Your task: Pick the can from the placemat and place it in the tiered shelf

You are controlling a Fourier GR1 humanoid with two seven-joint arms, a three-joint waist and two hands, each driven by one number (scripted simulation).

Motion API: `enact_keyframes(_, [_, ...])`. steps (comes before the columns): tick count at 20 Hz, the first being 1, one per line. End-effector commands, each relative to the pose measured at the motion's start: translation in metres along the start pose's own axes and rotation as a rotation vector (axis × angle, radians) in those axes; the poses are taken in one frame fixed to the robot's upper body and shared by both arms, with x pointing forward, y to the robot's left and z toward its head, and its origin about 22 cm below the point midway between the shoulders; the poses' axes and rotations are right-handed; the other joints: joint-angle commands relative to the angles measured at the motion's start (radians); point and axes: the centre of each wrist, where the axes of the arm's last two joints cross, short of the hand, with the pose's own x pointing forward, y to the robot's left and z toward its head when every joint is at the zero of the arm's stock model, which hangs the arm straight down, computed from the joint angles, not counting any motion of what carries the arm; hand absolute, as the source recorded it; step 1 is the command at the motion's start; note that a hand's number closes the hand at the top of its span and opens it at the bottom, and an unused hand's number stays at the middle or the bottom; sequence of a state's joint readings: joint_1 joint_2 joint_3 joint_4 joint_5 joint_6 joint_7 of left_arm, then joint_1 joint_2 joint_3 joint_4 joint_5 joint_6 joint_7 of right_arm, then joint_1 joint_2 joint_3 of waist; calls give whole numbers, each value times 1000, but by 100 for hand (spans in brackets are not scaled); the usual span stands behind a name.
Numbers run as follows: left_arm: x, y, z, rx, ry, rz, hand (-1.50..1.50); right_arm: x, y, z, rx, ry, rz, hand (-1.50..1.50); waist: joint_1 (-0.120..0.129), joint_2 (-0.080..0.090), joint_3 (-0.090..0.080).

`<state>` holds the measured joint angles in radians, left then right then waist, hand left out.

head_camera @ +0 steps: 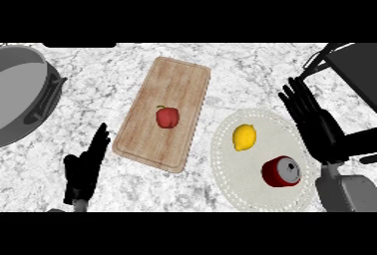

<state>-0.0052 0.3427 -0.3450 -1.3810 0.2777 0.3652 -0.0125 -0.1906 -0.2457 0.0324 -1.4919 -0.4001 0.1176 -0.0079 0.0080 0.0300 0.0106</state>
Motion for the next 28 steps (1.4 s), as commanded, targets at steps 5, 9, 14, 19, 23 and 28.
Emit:
enact_keyframes(5, [82,23,-34,-13,-226,2,0,87,-34,-42,290,-205,239,150,13,-30,-8])
enact_keyframes(9, [109,31,-48,-69,-219,53,0,47,-71,-46,100,51,162,-150,9,-21,-10])
enact_keyframes(14, [113,43,-48,-67,-205,68,0,58,-88,-38,370,-90,15,-150,-3,-29,-10])
enact_keyframes(19, [116,43,-44,-66,-205,38,0,104,-101,-33,558,9,235,-150,-7,-33,-11])
enact_keyframes(23, [123,48,-50,-35,-210,47,0,152,-85,-38,717,160,514,-150,-16,-36,-13])
enact_keyframes(28, [108,43,-47,-46,-190,50,0,227,-28,-31,756,106,1064,-150,-21,-44,-13])
